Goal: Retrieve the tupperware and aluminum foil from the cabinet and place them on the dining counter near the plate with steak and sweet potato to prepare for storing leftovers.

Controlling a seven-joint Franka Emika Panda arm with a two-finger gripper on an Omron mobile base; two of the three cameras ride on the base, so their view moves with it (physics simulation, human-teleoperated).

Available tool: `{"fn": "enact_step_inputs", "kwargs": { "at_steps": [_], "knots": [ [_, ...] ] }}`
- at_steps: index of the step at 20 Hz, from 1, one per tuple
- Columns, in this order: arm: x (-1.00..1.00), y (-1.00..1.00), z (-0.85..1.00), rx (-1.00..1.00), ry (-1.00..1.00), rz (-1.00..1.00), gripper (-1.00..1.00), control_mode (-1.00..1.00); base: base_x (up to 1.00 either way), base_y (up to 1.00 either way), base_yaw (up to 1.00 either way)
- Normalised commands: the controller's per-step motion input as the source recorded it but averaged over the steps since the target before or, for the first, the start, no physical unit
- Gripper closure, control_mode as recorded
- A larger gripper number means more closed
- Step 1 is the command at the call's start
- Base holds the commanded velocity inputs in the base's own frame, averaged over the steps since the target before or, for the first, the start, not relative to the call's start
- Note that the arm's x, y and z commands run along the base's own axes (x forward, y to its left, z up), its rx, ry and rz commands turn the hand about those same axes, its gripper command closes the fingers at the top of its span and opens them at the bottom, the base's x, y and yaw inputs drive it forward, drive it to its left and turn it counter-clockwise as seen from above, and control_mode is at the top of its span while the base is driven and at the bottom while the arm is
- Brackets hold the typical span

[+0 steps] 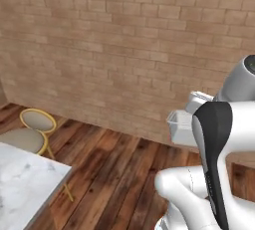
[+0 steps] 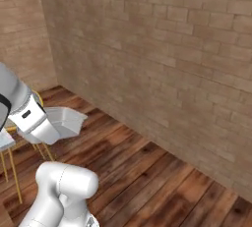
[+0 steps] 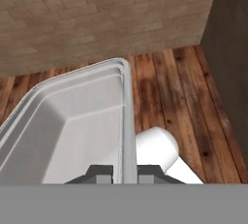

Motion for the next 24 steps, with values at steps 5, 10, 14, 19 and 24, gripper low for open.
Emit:
{"fn": "enact_step_inputs", "kwargs": {
  "at_steps": [5,10,14,19,24],
  "knots": [
    [0.0,0.0,0.0,0.0,0.0,0.0,1.0,1.0,1.0,-0.06,0.39],
    [0.0,0.0,0.0,0.0,0.0,0.0,1.0,1.0,1.0,-0.09,0.4],
    [0.0,0.0,0.0,0.0,0.0,0.0,1.0,1.0,1.0,-0.13,0.4],
    [0.0,0.0,0.0,0.0,0.0,0.0,1.0,1.0,1.0,-0.12,0.4],
    [0.0,0.0,0.0,0.0,0.0,0.0,1.0,1.0,1.0,-0.09,0.39]
  ]
}}
